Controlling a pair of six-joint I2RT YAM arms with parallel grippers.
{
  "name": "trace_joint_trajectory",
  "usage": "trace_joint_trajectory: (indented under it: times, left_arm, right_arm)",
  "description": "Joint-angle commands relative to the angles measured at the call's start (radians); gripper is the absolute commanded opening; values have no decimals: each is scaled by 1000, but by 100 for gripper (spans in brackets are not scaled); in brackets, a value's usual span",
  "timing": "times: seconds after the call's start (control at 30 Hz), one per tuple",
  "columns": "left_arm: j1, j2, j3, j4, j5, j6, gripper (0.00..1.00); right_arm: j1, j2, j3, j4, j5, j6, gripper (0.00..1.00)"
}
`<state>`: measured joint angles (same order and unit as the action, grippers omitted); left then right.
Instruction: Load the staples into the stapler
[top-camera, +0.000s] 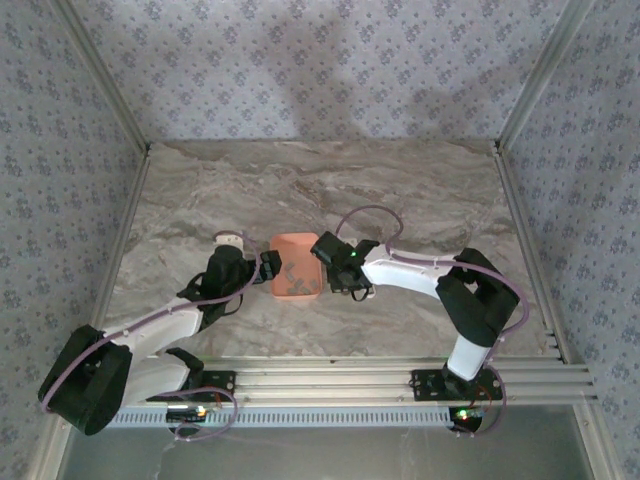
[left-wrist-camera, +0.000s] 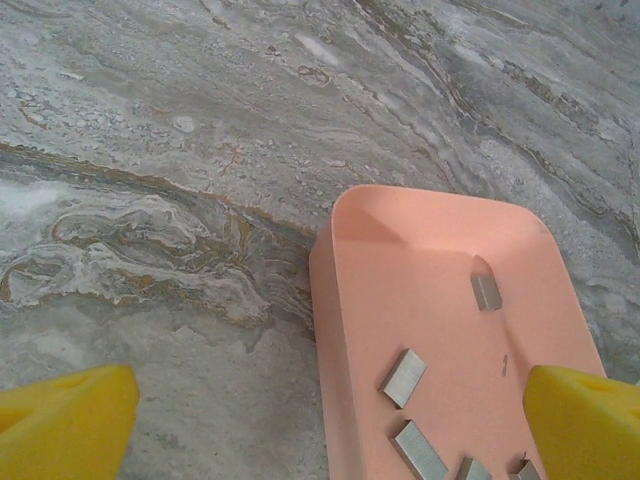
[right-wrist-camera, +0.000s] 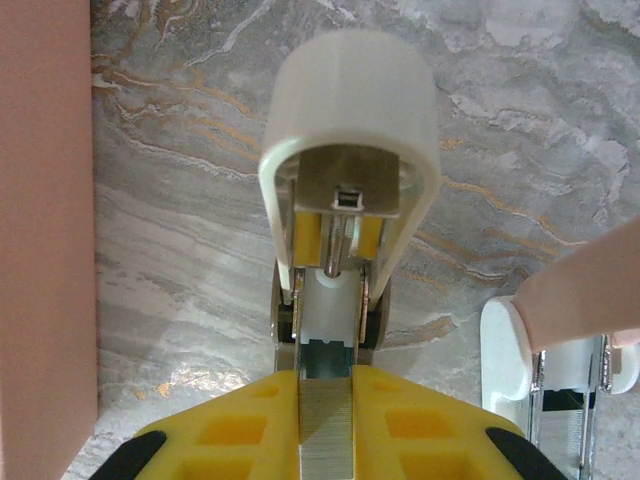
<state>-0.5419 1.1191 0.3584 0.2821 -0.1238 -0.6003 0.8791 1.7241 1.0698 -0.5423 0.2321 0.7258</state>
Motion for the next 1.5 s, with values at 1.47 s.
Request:
trace_joint_trajectory:
  times: [1.47]
  left_arm:
    - [18,-36,-22,-14,-5,27,99]
  right_arm:
    - [-6,77,63,-40,18,-5,19]
